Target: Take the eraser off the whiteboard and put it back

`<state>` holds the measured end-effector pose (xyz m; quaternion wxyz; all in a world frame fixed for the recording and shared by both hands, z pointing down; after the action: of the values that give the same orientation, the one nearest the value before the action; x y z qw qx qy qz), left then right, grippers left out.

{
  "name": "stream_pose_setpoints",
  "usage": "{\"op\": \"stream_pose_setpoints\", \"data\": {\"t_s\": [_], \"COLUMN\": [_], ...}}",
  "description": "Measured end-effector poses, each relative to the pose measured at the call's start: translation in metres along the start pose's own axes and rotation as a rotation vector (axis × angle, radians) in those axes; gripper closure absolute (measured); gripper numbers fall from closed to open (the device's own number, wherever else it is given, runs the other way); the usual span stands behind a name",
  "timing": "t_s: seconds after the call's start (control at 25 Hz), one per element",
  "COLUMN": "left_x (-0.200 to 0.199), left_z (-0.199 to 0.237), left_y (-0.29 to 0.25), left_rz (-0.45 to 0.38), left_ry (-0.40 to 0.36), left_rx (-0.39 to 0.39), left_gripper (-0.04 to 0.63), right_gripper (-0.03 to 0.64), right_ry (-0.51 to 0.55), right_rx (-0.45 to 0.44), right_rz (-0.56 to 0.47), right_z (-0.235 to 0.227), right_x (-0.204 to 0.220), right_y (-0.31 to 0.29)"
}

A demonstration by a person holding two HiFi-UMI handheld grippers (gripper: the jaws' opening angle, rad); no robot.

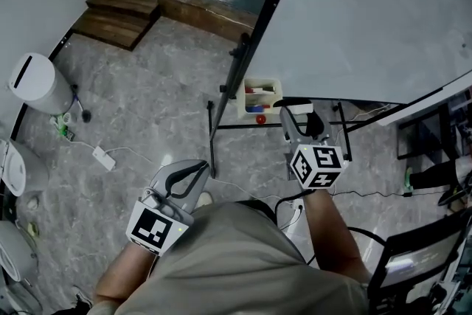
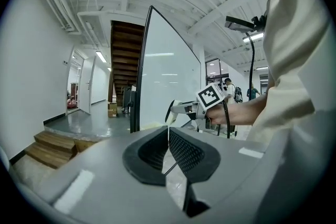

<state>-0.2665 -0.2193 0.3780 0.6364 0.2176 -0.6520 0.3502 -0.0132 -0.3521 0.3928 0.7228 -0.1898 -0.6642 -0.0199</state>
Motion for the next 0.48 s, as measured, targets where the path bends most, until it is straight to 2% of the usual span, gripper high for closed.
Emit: {"op": "stream_pose_setpoints", "data": {"t_s": [0.48], "left_x": [0.009], "left_z": [0.013], "left_y": [0.001], "left_rz": [0.016], "left_ry": [0.018], "left_rx": [-0.02], "left_gripper": [0.583], "right_gripper": [0.354], "right_ry": [-0.011], "right_rx": [0.017], "right_rz": [0.085], "right_z": [-0.002], "right_x": [0.052], "right_y": [-0.053]}}
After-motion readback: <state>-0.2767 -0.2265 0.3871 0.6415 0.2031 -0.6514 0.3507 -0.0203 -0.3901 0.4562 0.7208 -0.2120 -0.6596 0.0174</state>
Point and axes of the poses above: the fingertips, and each gripper's own axes: y backward along the fingers, z to its left, x out of its underside, the point moved 5 cm from there along y, backward along the fingers, and after that the axes turned 2 degrees about x, right-handed, at the moved point
